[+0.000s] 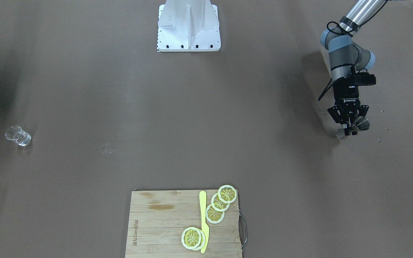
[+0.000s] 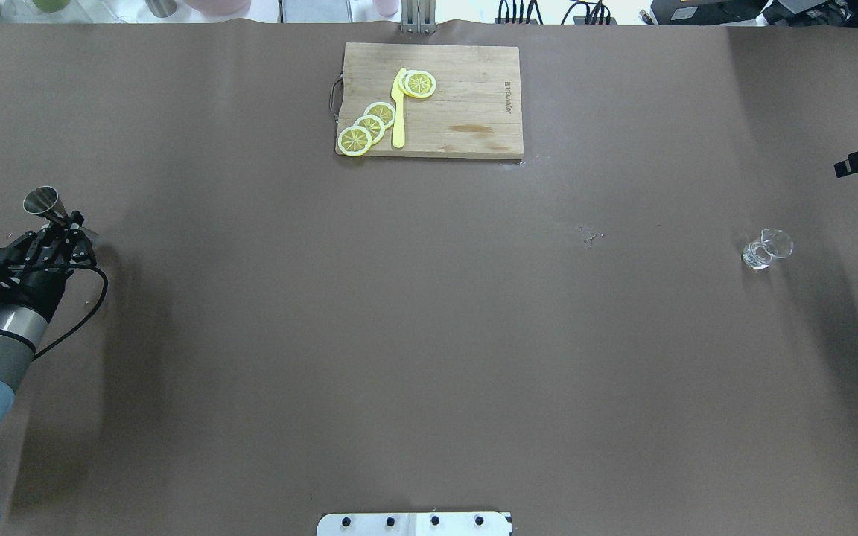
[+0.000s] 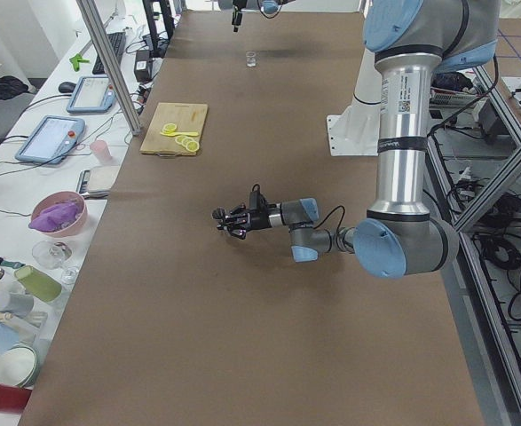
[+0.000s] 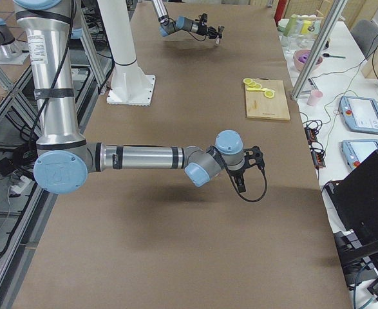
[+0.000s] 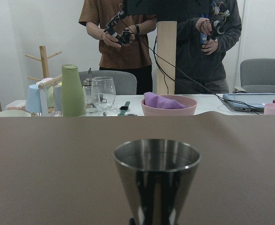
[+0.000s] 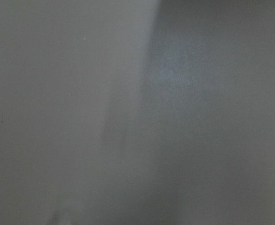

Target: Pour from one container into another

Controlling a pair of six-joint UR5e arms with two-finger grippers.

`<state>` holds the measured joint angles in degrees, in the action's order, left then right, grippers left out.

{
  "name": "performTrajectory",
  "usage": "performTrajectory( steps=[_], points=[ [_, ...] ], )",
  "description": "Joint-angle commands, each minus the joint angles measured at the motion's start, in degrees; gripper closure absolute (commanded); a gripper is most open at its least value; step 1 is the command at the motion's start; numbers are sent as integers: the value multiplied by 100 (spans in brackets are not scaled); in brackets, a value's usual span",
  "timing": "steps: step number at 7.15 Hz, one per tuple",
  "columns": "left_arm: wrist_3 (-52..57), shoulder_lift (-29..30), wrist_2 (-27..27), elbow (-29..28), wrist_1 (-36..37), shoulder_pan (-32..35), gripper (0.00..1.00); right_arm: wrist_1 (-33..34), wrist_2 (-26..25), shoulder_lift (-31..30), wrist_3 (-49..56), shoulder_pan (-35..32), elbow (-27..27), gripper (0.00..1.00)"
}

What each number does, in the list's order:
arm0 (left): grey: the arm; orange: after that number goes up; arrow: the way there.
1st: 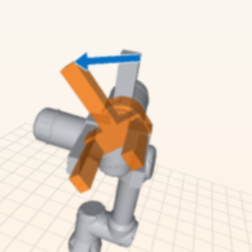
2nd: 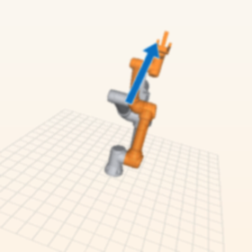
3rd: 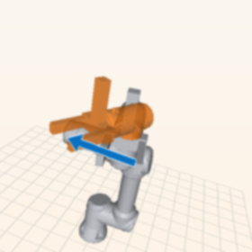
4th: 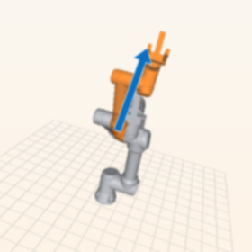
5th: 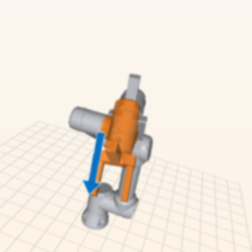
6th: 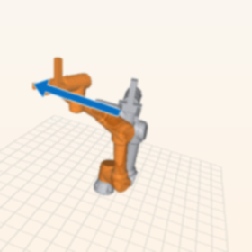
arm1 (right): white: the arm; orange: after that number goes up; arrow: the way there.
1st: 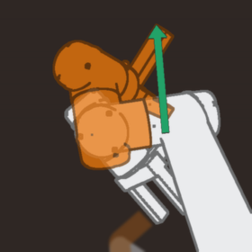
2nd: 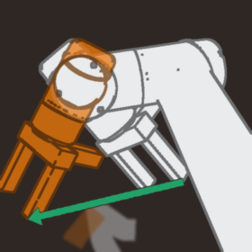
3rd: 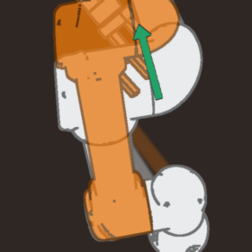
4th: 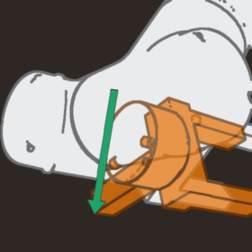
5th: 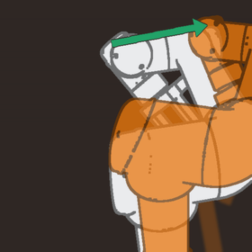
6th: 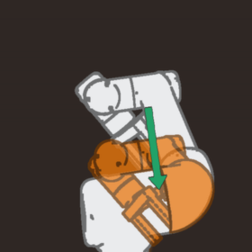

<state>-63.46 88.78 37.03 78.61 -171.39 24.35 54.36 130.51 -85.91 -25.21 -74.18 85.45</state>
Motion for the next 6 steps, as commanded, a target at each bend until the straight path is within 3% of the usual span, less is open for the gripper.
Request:
performTrajectory(
  steps=[1, 4, 6],
  points=[
    [0, 7, -73, -12, 17, 0, 62, 1132, -17, -101, 33, 131, 418, 0],
    [0, 43, -82, -56, 18, 0, 57, 1935, 114, -276, 1127, -86, 446, 0],
    [0, 43, -82, -48, 9, 0, 57, 2192, 228, -697, 2130, -674, 499, 0]
  ],
)
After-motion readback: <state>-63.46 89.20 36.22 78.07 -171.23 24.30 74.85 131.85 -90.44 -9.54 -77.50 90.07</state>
